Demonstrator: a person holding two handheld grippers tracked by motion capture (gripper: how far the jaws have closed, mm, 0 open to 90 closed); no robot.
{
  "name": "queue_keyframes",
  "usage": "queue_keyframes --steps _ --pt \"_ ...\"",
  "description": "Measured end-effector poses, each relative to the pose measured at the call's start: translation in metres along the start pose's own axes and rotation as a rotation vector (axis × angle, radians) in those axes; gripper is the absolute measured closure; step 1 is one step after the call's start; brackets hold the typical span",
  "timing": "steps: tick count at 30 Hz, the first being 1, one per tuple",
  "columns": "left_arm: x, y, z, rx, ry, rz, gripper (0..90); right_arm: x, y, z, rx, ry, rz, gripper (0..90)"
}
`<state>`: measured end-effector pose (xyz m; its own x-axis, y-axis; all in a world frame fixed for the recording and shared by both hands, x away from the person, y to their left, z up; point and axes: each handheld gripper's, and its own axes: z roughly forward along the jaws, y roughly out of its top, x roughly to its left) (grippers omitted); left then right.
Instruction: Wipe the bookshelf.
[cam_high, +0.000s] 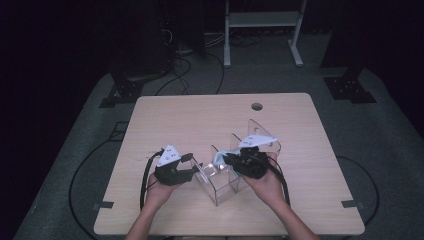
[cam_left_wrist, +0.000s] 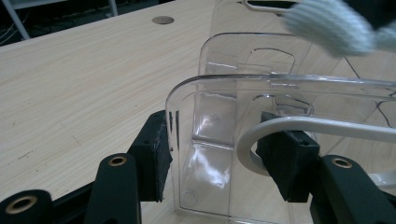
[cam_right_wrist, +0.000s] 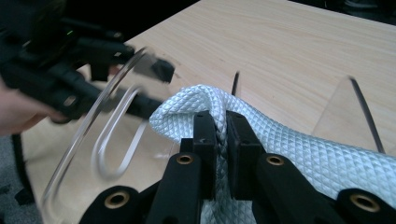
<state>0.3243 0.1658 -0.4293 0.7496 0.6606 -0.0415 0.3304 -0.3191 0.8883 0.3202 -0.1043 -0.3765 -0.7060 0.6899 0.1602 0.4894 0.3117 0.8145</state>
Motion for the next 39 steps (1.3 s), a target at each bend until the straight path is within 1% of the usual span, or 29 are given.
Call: queue_keyframes --steps 2,5,8,12,13,17,21,23,26,28,30,35,37,38,39 --pt "0.0 0.0 0.0 0.0 -0.001 -0.001 45.7 -0.002 0.009 0.008 0.022 -0.002 0.006 83.2" --pt "0.0 0.0 0.0 0.0 -0.001 -0.001 45.7 -0.001 0.012 0.01 0.037 -0.011 -0.001 83.2" --pt "0.0 0.0 0.0 -0.001 0.001 -0.002 45.7 0.0 0.015 0.012 0.048 -0.017 0.005 83.3" --pt "0.0 0.0 0.0 -0.003 0.002 -0.002 45.7 -0.004 0.023 0.022 0.053 -0.018 0.006 83.2" --pt "0.0 0.0 0.0 -0.003 0.002 -0.002 45.8 -0.004 0.024 0.023 0.055 -0.014 0.014 83.2" --pt "0.0 0.0 0.0 -0.004 0.001 -0.001 45.8 -0.004 0.023 0.023 0.053 -0.016 0.009 83.2" --pt "0.0 0.0 0.0 -0.004 0.003 -0.003 45.8 -0.006 0.027 0.029 0.053 -0.011 0.027 83.2" --pt "0.0 0.0 0.0 -0.003 0.003 -0.001 45.8 -0.006 0.027 0.028 0.054 -0.012 0.026 83.2" --pt "0.0 0.0 0.0 -0.002 0.002 0.0 45.8 -0.002 0.022 0.021 0.052 -0.023 0.006 83.1" --pt "0.0 0.0 0.0 -0.003 0.004 -0.002 45.8 -0.002 0.021 0.02 0.052 -0.02 0.007 83.1" --pt "-0.001 0.0 0.0 -0.005 0.004 0.001 45.8 -0.004 0.025 0.024 0.055 -0.017 0.015 83.1" --pt "0.0 0.0 0.0 -0.003 0.001 -0.001 45.8 -0.004 0.044 0.046 0.107 -0.047 0.015 83.1" --pt "0.001 0.0 0.0 -0.003 -0.004 -0.003 45.8 -0.006 0.046 0.049 0.112 -0.044 0.018 83.1" --pt "0.001 0.0 0.0 -0.003 -0.004 -0.001 45.8 -0.005 0.044 0.047 0.105 -0.045 0.009 83.1" --pt "0.001 0.0 0.0 -0.004 -0.007 -0.001 45.7 -0.004 0.042 0.045 0.101 -0.045 0.011 83.1"
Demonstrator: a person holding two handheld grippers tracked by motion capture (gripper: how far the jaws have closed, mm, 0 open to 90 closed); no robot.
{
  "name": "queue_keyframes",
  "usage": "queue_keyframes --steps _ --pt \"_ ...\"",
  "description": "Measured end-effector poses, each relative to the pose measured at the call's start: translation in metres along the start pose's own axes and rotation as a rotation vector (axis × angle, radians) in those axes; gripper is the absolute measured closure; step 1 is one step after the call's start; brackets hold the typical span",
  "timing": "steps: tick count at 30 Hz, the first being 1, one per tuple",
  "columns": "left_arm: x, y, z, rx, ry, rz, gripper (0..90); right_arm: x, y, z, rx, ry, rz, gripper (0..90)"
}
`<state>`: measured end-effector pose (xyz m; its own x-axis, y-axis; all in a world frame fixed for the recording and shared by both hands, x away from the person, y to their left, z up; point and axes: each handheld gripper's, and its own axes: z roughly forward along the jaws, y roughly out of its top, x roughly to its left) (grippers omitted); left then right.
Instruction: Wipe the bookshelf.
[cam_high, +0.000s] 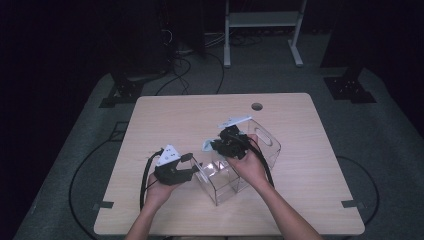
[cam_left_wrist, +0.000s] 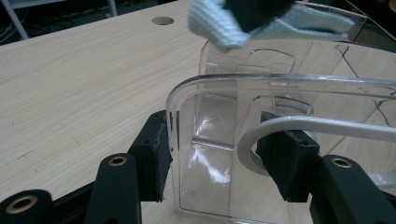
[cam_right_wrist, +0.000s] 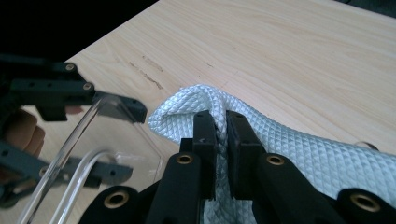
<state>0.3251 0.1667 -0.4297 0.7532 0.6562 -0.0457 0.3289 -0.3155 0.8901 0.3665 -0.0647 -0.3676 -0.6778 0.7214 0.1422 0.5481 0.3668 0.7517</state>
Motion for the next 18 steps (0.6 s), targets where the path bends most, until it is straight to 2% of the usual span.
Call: queue_keyframes --steps 4,11,14,18 --pt "-0.001 0.001 0.0 0.004 0.005 0.001 45.7 0.001 -0.004 -0.005 -0.002 0.002 -0.009 83.2" --pt "0.0 0.001 0.0 0.001 0.003 -0.007 45.7 -0.004 0.019 0.021 0.05 -0.006 0.027 83.1" --pt "-0.001 0.001 0.0 0.002 0.001 -0.003 45.7 -0.002 0.017 0.017 0.055 -0.011 -0.003 83.1" --pt "-0.001 0.0 0.0 0.002 0.004 -0.005 45.7 -0.003 0.019 0.021 0.053 -0.006 0.023 83.0"
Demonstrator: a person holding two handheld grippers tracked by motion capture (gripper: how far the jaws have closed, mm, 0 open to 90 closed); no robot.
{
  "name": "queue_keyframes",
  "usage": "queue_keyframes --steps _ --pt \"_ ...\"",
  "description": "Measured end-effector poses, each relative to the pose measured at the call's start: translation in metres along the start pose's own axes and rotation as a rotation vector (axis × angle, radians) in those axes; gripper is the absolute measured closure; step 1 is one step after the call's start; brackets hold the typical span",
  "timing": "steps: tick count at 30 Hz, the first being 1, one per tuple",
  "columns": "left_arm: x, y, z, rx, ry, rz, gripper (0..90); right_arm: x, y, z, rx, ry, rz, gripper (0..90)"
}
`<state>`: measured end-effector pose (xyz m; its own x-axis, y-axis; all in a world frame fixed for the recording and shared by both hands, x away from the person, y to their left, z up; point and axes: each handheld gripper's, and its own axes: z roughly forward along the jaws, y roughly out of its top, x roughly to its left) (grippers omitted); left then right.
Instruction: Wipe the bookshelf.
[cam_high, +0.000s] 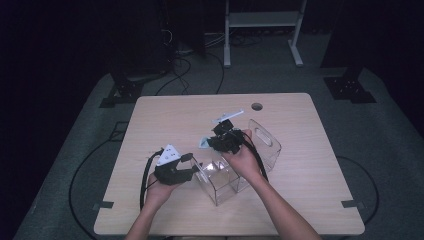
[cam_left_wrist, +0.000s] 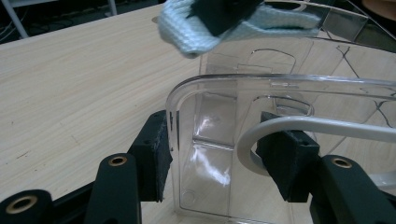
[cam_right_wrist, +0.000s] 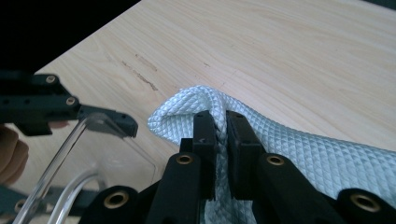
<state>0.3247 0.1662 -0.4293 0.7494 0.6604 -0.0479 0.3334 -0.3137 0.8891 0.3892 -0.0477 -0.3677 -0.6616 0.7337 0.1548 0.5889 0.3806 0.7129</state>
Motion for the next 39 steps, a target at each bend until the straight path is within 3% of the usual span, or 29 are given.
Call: queue_keyframes --steps 3,6,10,18,21,27,35,39 --pt "0.0 0.0 0.0 -0.001 -0.002 0.003 45.7 0.0 0.0 -0.001 0.004 0.004 0.004 83.0" --pt "0.0 0.0 0.0 0.001 -0.004 0.001 45.7 0.003 -0.01 -0.015 -0.012 0.007 -0.018 83.1" --pt "0.0 0.0 0.0 0.001 -0.002 0.001 45.7 0.005 -0.035 -0.041 -0.039 0.026 -0.061 83.1" --pt "-0.001 0.0 0.0 0.003 0.001 0.001 45.7 0.008 -0.086 -0.081 -0.095 0.063 -0.06 83.2" --pt "-0.001 0.0 0.0 0.002 0.007 -0.002 45.7 0.01 -0.09 -0.083 -0.107 0.057 -0.064 83.2" --pt "0.001 -0.001 0.0 0.002 0.007 0.0 45.8 0.008 -0.077 -0.07 -0.119 0.054 -0.054 83.1" --pt "-0.001 -0.001 0.0 0.005 0.011 -0.001 45.7 0.011 -0.101 -0.087 -0.136 0.063 -0.058 83.1" --pt "0.0 -0.001 0.0 0.001 0.014 -0.005 45.7 0.011 -0.092 -0.079 -0.144 0.056 -0.05 83.1"
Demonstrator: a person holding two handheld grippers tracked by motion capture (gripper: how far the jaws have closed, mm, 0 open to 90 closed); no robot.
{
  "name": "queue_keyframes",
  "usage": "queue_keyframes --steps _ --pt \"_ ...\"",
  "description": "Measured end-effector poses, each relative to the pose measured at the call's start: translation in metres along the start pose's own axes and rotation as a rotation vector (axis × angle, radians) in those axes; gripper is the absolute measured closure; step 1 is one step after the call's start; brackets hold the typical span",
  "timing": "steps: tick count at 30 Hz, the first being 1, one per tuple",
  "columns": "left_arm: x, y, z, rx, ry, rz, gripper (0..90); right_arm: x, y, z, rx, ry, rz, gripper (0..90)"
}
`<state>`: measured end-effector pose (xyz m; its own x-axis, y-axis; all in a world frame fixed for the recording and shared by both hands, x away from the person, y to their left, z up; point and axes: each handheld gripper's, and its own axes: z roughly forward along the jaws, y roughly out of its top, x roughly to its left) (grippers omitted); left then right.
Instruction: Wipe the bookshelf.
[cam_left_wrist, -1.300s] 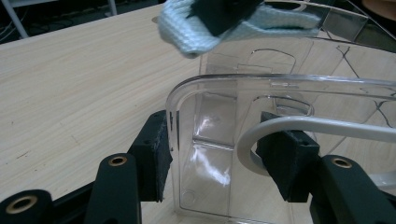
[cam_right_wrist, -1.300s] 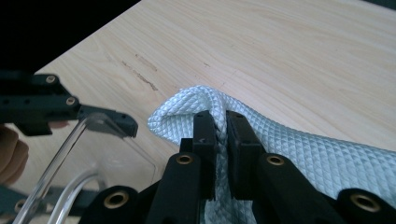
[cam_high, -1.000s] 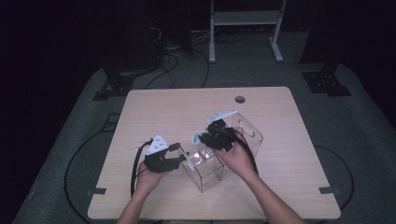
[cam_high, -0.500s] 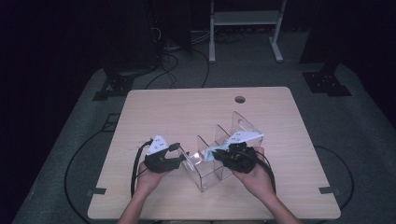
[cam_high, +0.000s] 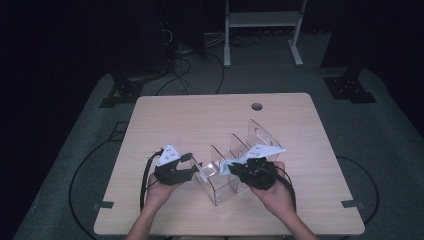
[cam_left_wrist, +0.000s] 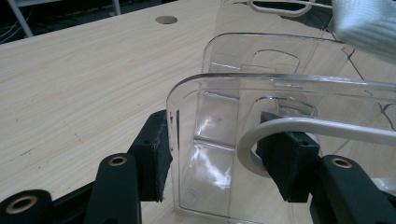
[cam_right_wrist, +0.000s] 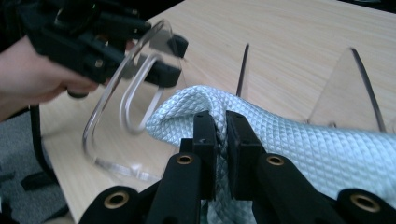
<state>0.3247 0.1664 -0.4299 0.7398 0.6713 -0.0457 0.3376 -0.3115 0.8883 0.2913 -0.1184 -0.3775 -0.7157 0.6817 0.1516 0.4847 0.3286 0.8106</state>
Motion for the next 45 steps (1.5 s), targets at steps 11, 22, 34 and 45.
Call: queue_keyframes --steps 11,22,34,45 --pt "0.001 -0.001 0.0 -0.007 -0.005 -0.016 45.7 -0.002 -0.019 -0.026 -0.022 -0.019 -0.007 83.2" --pt "0.002 -0.001 0.0 -0.007 -0.006 -0.012 45.7 -0.05 -0.065 -0.069 -0.116 -0.095 0.158 83.1" --pt "0.002 -0.001 0.001 -0.007 -0.012 -0.012 45.5 -0.113 -0.08 -0.058 -0.14 -0.177 0.318 83.1" --pt "0.004 -0.002 0.0 -0.012 -0.027 -0.014 45.3 -0.102 -0.08 -0.049 -0.133 -0.121 0.301 83.1"
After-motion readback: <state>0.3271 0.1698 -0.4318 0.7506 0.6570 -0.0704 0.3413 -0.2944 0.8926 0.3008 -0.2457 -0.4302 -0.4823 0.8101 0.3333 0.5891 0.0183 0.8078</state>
